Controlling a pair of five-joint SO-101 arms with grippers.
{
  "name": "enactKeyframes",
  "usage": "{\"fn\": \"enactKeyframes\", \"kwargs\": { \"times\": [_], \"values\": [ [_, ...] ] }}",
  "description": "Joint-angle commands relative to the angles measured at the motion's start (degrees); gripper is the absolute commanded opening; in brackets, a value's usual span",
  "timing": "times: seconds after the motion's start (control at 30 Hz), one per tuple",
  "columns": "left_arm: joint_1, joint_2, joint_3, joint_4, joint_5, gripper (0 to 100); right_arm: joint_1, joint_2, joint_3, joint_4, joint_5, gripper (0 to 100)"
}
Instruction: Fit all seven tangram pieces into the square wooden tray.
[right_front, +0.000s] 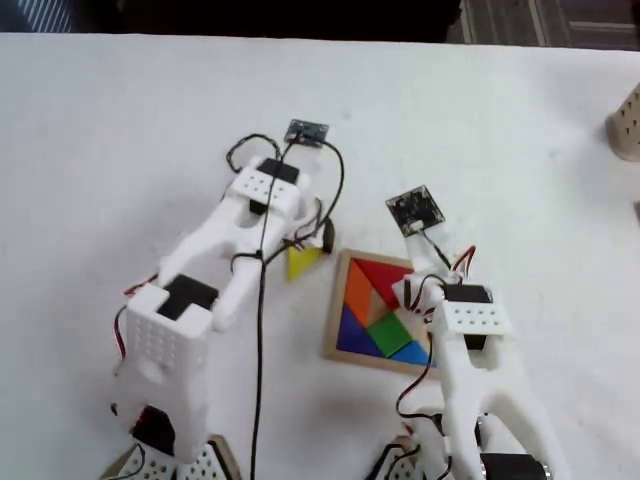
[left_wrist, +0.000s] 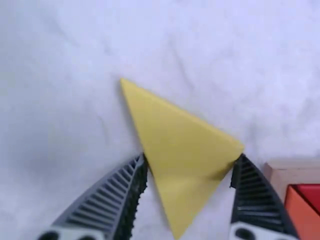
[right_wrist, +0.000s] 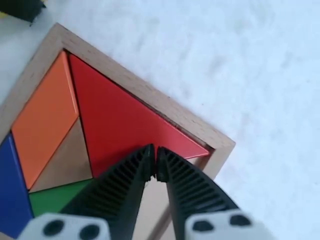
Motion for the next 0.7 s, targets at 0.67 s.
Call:
{"fn": "enactKeyframes", "kwargs": {
  "times": [0.67],
  "values": [
    [-1.3, -0.9, -3.2, 0.4, 3.1, 27, 0.3, -1.9, -0.4, -0.2, 0.6, 2.1]
  ]
}}
